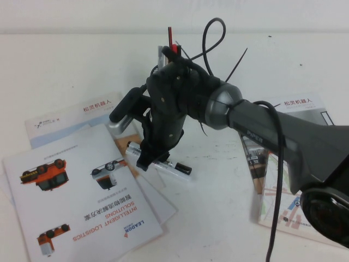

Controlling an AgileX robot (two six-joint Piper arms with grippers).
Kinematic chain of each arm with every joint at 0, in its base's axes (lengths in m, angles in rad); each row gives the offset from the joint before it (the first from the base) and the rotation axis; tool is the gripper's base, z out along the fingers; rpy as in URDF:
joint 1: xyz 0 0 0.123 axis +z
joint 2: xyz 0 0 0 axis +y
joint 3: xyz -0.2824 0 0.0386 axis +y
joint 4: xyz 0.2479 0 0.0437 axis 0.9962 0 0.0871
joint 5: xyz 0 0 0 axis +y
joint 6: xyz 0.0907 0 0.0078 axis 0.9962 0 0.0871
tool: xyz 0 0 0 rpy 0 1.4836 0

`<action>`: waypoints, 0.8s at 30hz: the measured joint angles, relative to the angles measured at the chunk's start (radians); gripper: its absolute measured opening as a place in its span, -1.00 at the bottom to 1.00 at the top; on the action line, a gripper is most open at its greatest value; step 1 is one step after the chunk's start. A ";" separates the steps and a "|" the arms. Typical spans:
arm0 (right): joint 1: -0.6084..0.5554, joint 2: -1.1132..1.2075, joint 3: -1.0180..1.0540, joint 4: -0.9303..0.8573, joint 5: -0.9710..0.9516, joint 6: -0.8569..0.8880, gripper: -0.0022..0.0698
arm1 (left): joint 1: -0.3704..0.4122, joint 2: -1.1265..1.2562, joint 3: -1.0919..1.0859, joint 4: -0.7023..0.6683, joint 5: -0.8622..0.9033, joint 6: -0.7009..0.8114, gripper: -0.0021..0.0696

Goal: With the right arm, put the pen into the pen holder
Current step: Pick up the pen on the table

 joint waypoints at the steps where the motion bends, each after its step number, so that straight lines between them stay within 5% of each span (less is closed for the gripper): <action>1: -0.002 0.005 -0.002 0.000 -0.005 0.000 -0.21 | 0.000 0.000 0.000 0.000 0.000 0.000 -0.95; 18: -0.017 0.047 -0.014 -0.013 -0.039 0.000 -0.23 | 0.000 0.000 0.000 0.000 0.000 0.000 -0.95; 24: -0.017 0.055 -0.048 -0.020 -0.018 0.060 -0.62 | 0.000 0.000 0.000 0.000 0.000 0.000 -0.95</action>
